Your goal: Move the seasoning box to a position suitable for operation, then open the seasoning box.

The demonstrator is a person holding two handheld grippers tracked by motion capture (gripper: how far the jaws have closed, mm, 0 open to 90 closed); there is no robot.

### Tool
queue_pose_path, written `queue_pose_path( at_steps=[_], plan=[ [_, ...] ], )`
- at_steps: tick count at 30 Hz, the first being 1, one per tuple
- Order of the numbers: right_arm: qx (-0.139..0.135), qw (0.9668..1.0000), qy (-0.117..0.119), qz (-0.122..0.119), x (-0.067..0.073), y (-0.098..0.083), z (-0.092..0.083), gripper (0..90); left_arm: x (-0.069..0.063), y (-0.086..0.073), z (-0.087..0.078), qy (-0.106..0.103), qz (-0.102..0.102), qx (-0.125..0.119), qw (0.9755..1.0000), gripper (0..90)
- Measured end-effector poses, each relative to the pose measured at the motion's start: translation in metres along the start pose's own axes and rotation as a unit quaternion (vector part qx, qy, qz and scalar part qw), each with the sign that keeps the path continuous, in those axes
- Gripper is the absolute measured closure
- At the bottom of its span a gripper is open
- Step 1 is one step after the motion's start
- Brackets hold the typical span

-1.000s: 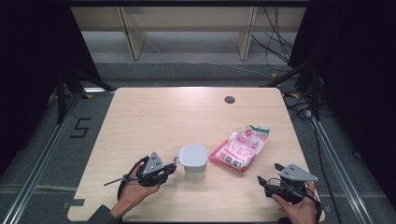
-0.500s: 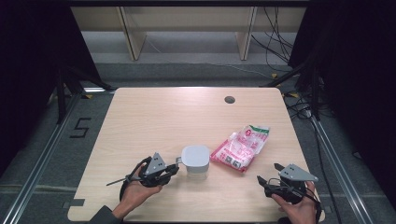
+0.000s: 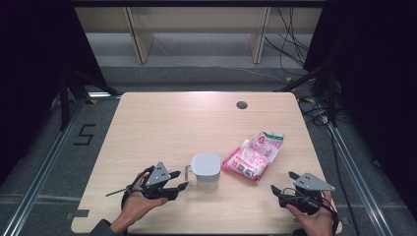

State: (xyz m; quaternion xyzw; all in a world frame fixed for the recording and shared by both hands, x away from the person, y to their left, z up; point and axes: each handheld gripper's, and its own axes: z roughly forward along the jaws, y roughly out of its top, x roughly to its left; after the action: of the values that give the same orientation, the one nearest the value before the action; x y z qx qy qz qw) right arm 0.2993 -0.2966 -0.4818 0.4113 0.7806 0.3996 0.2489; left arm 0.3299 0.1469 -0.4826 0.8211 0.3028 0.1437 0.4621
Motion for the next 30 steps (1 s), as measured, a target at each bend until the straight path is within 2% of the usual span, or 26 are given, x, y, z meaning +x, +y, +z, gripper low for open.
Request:
queue_pose_path(
  at_steps=[2,3,4,5,6,7,9,10,11,12,14,15,17,18,19,20,21,22,23,24,25,26,27,28,29,30],
  plan=[
    [0.0,1.0,0.004,0.003,-0.001,-0.001,0.001,21.3,0.0,0.001,-0.003,-0.003,-0.009,-0.007,0.9999,47.3],
    [-0.006,0.9999,-0.005,-0.011,-0.002,-0.001,0.001,21.3,0.001,0.002,-0.005,-0.009,-0.012,-0.008,0.9999,47.2],
    [-0.009,0.9999,-0.004,-0.011,-0.003,-0.002,0.002,21.3,0.001,0.003,-0.007,-0.01,-0.011,-0.012,0.9998,47.2],
    [-0.007,0.9999,-0.004,-0.007,-0.003,-0.002,0.001,21.3,0.001,0.004,-0.008,-0.011,-0.014,-0.017,0.9997,47.2],
    [0.004,0.9999,0.002,0.012,-0.001,-0.002,0.0,21.3,0.001,0.005,-0.009,-0.01,-0.014,-0.021,0.9996,46.9],
    [-0.001,0.9999,-0.001,0.014,-0.001,-0.002,0.0,21.3,0.002,0.006,-0.01,-0.007,-0.015,-0.021,0.9996,46.2],
    [-0.002,1.0,-0.001,0.0,-0.003,-0.002,0.001,21.2,0.003,0.008,-0.013,-0.007,-0.015,-0.026,0.9995,44.5],
    [0.005,0.9999,-0.002,0.016,-0.001,-0.002,0.0,21.3,0.003,0.009,-0.014,-0.007,-0.019,-0.027,0.9994,43.5],
    [0.005,0.9998,0.0,0.018,-0.001,-0.002,0.0,21.3,0.003,0.01,-0.015,-0.004,-0.021,-0.029,0.9994,43.1],
    [-0.001,1.0,0.004,0.007,-0.003,-0.002,0.001,21.2,0.004,0.011,-0.016,0.0,-0.018,-0.031,0.9993,42.5],
    [0.0,1.0,0.0,0.005,-0.002,-0.002,0.0,21.2,0.005,0.013,-0.019,0.001,-0.015,-0.034,0.9993,42.1],
    [-0.005,1.0,-0.005,0.002,-0.002,-0.002,0.001,21.2,0.005,0.013,-0.019,0.0,-0.02,-0.037,0.9991,41.9],
    [-0.006,1.0,-0.003,-0.004,-0.003,-0.002,0.001,21.2,0.005,0.015,-0.021,0.003,-0.021,-0.036,0.9991,41.6],
    [-0.009,0.9999,-0.005,-0.01,-0.003,-0.002,0.001,21.3,0.006,0.016,-0.021,0.002,-0.011,-0.036,0.9993,41.6],
    [-0.007,0.9999,-0.002,-0.008,-0.003,-0.002,0.001,21.2,0.007,0.017,-0.021,-0.001,-0.006,-0.036,0.9993,41.8],
    [0.009,0.9997,0.001,0.021,0.001,-0.002,-0.001,21.2,0.007,0.018,-0.022,0.001,-0.008,-0.036,0.9993,42.0],
    [0.005,0.9998,0.003,0.019,0.001,-0.002,0.0,21.2,0.007,0.018,-0.022,0.003,-0.012,-0.039,0.9992,42.2],
    [0.0,1.0,0.004,0.004,-0.002,-0.002,0.001,21.3,0.007,0.018,-0.023,0.003,-0.017,-0.04,0.999,42.5],
    [0.0,1.0,0.003,0.003,-0.002,-0.002,0.001,21.2,0.008,0.019,-0.024,0.001,-0.009,-0.039,0.9992,42.7],
    [-0.005,1.0,0.006,0.0,-0.002,-0.002,0.001,21.3,0.007,0.019,-0.025,0.005,-0.022,-0.042,0.9989,42.9],
    [-0.01,0.9999,0.002,-0.007,-0.003,-0.002,0.002,21.2,0.007,0.019,-0.025,0.002,-0.019,-0.045,0.9988,43.2],
    [-0.005,0.9999,-0.001,-0.011,-0.003,-0.001,0.001,21.2,0.008,0.02,-0.027,0.003,-0.016,-0.047,0.9987,44.4],
    [0.0,1.0,0.006,0.001,-0.001,-0.001,0.001,21.3,0.007,0.021,-0.027,0.004,-0.017,-0.049,0.9986,46.9],
    [-0.001,1.0,0.005,-0.004,0.0,-0.001,0.001,21.3,0.007,0.022,-0.029,0.002,-0.009,-0.052,0.9986,48.7],
    [0.003,0.9999,0.005,0.015,0.004,0.001,-0.001,21.3,0.007,0.023,-0.029,-0.006,-0.011,-0.055,0.9984,54.5],
    [-0.004,0.9999,0.01,-0.004,0.002,0.002,0.001,21.3,0.006,0.025,-0.031,-0.007,-0.007,-0.058,0.9983,59.6]
  ],
)
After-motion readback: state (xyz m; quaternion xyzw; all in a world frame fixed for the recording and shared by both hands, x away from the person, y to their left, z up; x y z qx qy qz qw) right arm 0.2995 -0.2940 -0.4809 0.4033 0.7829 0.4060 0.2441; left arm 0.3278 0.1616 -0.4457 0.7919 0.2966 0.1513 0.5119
